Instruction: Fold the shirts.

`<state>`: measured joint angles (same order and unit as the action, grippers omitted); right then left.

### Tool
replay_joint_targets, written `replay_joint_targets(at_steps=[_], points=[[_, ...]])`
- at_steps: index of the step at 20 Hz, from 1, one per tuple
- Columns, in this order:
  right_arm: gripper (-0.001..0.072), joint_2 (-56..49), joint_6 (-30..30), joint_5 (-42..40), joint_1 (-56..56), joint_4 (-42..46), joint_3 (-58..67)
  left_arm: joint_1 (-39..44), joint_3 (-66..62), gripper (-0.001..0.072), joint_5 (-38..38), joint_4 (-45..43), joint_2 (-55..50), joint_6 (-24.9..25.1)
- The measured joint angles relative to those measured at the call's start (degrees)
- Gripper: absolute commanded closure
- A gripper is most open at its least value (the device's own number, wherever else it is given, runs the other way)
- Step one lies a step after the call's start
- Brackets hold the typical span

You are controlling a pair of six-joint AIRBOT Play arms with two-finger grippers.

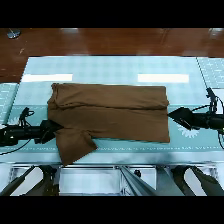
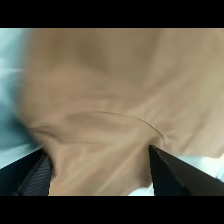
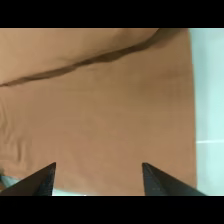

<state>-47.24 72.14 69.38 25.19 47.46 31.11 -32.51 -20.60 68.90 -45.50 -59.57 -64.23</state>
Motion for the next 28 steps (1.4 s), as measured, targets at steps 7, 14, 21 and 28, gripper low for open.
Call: replay_joint_targets(at_steps=[7, 14, 21, 28], points=[[0.0095, -2.43, 10.25, 2.01, 5.51, 17.46, -0.26, 3.23, 2.08, 0.0685, -0.61, 2.86, 0.28, 4.35], [0.0096, -11.32, 11.85, 5.07, -2.4, 17.59, -5.42, 3.58, 1.9, 0.0685, -0.76, 4.59, 0.28, 5.16], [0.0691, -19.37, 7.93, -4.37, -9.03, 5.2, -3.48, 3.58, 1.29, 0.0685, -0.96, 8.11, 0.26, 5.51], [0.0691, -21.84, 3.89, -1.22, -10.8, 0.31, 9.07, 3.67, -9.33, 0.0685, -1.2, 9.44, -0.24, 4.61]])
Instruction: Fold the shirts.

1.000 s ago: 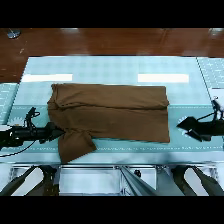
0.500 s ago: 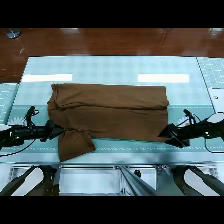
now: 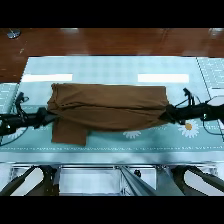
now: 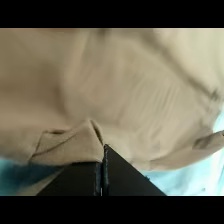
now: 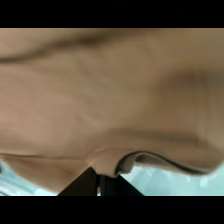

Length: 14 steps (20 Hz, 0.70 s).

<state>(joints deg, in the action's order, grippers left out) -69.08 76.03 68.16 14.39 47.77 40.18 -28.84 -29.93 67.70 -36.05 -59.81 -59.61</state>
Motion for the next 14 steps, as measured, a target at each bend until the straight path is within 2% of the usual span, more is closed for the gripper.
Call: replay_joint_targets(at_steps=[5, 14], points=[[0.0691, -6.86, -0.15, 0.72, -0.13, -1.36, 12.79, 2.93, -12.66, 0.0685, -2.1, 0.09, -8.33, -2.49], [0.0691, -23.87, 2.34, -2.82, -0.2, -1.81, 32.2, 13.0, -41.81, 0.0685, -3.32, 0.07, -34.99, -11.56]])
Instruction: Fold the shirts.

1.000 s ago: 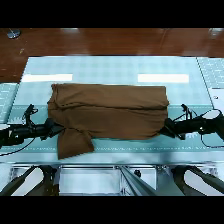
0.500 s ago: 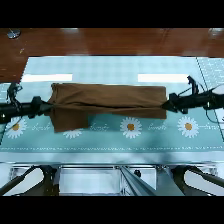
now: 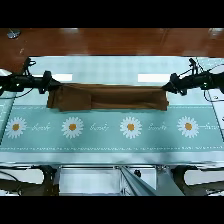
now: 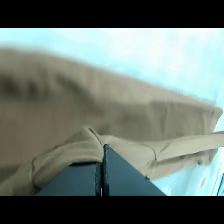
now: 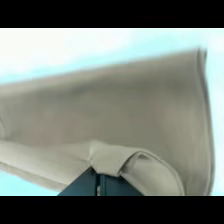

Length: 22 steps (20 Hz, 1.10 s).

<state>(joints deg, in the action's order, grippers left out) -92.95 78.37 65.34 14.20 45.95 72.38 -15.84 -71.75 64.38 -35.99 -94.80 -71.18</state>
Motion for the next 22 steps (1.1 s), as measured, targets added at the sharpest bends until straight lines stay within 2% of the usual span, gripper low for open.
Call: replay_joint_targets(at_steps=[4, 5, 6, 7, 10, 12, 14, 17, 22], points=[[0.0688, -5.55, 0.33, 0.04, -0.55, -0.46, 5.01, 2.05, -7.67, 0.0684, 1.7, 0.0, -7.63, -1.73], [0.0497, -6.62, 0.33, 0.0, -0.9, -0.59, 5.62, 2.27, -8.59, 0.0584, 1.81, 0.0, -8.81, -1.88], [0.0074, -7.54, 0.42, 0.0, -1.2, -0.76, 6.03, 2.34, -9.25, 0.0145, 2.23, -0.15, -9.57, -2.08], [0.0094, -8.24, 0.52, 0.28, -1.31, -0.79, 6.38, 2.23, -10.03, 0.0006, 2.84, -0.07, -10.1, -2.23], [0.0095, -8.63, 0.22, 2.34, 0.42, -0.66, 8.0, -0.13, -13.81, 0.0007, 9.25, -2.82, -10.82, -3.32], [0.0095, -7.91, 0.0, 5.88, 3.21, 1.81, 8.9, -3.21, -15.87, 0.0007, 15.78, -10.14, -9.57, -5.9], [0.0095, -7.21, 0.17, 9.86, 6.14, 5.88, 8.57, -6.43, -14.95, 0.0007, 18.53, -18.12, -6.16, -7.93], [0.0095, -6.78, 0.55, 12.46, 8.33, 8.87, 5.07, -9.55, -6.47, 0.0007, 13.6, -22.34, 3.34, -8.31], [0.0096, -6.78, -0.63, 9.88, 6.05, 5.2, 0.2, -6.82, 13.99, 0.0006, -1.22, -17.09, 22.97, -3.61]])
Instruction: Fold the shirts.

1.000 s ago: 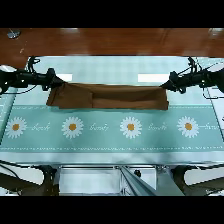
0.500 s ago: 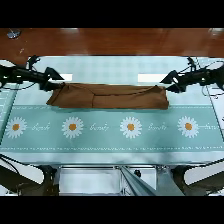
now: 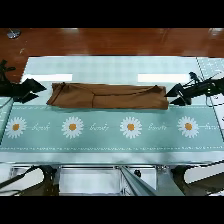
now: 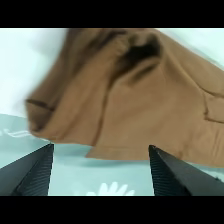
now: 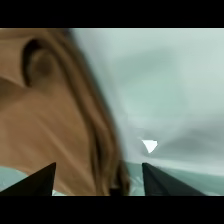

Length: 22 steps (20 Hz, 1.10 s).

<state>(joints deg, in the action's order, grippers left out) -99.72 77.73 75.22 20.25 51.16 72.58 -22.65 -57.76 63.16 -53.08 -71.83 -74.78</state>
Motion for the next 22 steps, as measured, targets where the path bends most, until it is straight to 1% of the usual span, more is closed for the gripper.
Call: replay_joint_targets(at_steps=[1, 2, 3, 4, 5, 6, 7, 9, 11, 15, 18, 22], points=[[0.0097, -0.11, -0.17, -0.55, -1.11, -1.29, -0.33, 1.92, 3.1, 0.0007, -1.88, 1.36, 2.95, 0.66], [0.0123, -0.24, -0.37, -1.18, -2.4, -2.29, -0.5, 4.31, 5.53, 0.0007, -2.97, 2.6, 5.01, 1.16], [0.0246, -0.46, -0.52, -1.7, -3.65, -3.23, -0.52, 6.82, 7.15, 0.0007, -3.76, 3.37, 6.21, 1.86], [0.0528, -0.61, -0.63, -2.01, -4.9, -3.45, -0.44, 9.7, 8.44, 0.0012, -4.5, 3.91, 6.88, 2.67], [0.0692, -0.72, -0.7, -1.92, -5.77, -4.04, -0.07, 12.44, 9.25, 0.0187, -5.16, 4.37, 7.1, 3.3], [0.0691, -0.7, -0.72, -1.55, -6.45, -4.63, 0.48, 15.3, 9.77, 0.0614, -5.84, 4.92, 6.95, 3.85], [0.0691, -0.33, -0.81, -0.87, -6.88, -4.57, 1.01, 17.73, 9.97, 0.0684, -6.45, 5.33, 6.51, 4.17], [0.0691, 1.84, -0.98, 0.26, -7.04, -4.22, 1.7, 22.38, 9.81, 0.0685, -7.98, 6.8, 5.31, 4.96], [0.0692, 6.05, -1.03, 1.18, -6.86, -1.38, 1.46, 27.1, 8.83, 0.0685, -9.92, 9.4, 4.04, 5.42], [0.0692, 20.81, -1.99, 2.1, -6.58, 3.5, -5.7, 39.87, 4.07, 0.0687, -15.47, 11.47, -0.13, 6.21], [0.0692, 35.08, -2.49, 2.45, -6.51, 5.64, -14.29, 49.55, -3.5, 0.0686, -17.59, 9.03, -8.22, 3.39], [0.0692, 50.62, 0.59, 4.17, -6.51, 8.37, -21.57, 59.74, -17.22, 0.0686, -18.53, 6.82, -22.75, -2.73]])
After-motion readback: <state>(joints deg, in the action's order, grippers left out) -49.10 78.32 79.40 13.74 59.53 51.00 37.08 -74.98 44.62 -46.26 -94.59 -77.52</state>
